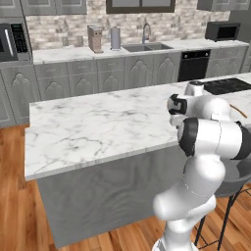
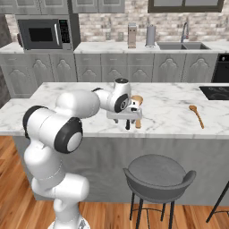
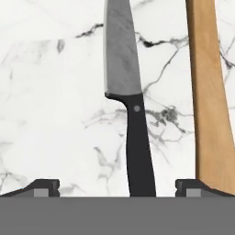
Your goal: Pick up the metallic utensils from the counter and place them in the open drawer. Make sure not to pick up any wooden utensils.
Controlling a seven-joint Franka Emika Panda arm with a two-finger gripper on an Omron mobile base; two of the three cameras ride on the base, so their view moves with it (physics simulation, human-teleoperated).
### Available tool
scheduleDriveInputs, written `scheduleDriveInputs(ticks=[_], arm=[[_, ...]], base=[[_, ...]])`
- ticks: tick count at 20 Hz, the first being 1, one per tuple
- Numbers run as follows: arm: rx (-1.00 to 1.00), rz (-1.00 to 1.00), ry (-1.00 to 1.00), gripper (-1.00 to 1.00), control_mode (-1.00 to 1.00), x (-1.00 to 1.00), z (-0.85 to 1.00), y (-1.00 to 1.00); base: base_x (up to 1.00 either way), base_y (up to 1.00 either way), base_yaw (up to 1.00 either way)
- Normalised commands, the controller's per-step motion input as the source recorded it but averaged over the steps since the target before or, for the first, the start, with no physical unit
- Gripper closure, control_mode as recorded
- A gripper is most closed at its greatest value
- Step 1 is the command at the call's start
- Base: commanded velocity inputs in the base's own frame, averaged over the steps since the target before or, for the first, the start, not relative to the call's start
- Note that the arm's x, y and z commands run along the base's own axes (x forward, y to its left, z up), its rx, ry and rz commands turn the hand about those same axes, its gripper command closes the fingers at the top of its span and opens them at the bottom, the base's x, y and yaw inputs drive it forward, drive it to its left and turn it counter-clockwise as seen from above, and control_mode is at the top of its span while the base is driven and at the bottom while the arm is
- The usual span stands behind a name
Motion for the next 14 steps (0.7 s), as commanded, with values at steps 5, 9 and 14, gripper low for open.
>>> scheduleDriveInputs(ticks=[5, 9, 14], arm=[[0.00, 0.00, 0.00, -1.00, -1.00, 0.33, -0.33, -0.01], [0.00, 0.00, 0.00, -1.00, -1.00, 0.16, -0.32, 0.00], [0.00, 0.00, 0.00, -1.00, -1.00, 0.12, -0.33, 0.00]], base=[[0.00, 0.00, 0.00], [0.00, 0.00, 0.00], [0.00, 0.00, 0.00]])
